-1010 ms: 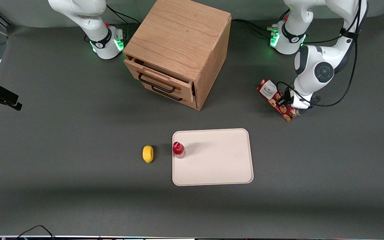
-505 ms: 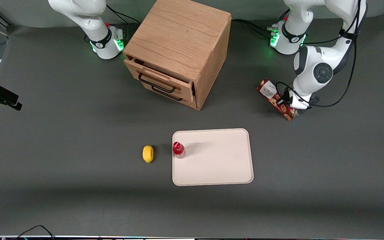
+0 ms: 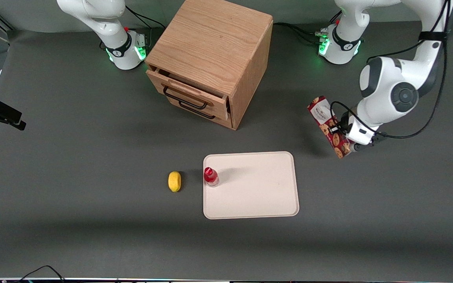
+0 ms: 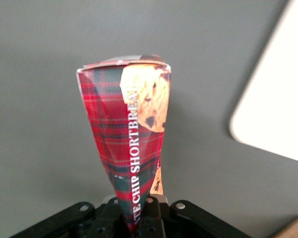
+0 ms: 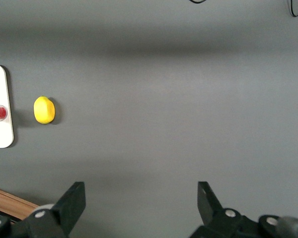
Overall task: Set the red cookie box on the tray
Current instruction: 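Lift the held box and carry it onto the white tray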
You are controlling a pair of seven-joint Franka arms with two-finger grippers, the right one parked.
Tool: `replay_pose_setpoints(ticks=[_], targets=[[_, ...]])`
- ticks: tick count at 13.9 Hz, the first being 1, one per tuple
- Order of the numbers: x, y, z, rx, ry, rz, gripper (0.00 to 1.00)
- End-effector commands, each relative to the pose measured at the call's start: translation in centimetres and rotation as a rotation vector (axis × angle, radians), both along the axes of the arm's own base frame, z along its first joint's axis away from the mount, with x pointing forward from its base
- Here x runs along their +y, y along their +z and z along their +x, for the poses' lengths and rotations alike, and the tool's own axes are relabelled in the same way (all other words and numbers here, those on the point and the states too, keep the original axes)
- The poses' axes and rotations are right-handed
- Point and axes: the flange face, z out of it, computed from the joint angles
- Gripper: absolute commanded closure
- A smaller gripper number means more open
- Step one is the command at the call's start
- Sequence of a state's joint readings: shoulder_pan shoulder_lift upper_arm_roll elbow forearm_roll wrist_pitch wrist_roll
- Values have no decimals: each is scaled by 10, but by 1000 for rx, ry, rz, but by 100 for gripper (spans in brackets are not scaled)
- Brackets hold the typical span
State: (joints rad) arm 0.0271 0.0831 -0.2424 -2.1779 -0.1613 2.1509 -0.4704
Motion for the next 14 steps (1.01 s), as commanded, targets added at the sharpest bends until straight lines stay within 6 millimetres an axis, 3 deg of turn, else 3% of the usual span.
replay_pose_setpoints(ticks=[1, 4, 7, 10, 14], targets=[[-11, 41, 52, -15, -115, -22, 100], [-49, 68, 109, -57, -261, 45, 100], [-100, 47, 147, -110, -342, 45, 100], [-152, 0, 168, -131, -414, 36, 100], [-171, -80, 174, -139, -414, 2, 100]])
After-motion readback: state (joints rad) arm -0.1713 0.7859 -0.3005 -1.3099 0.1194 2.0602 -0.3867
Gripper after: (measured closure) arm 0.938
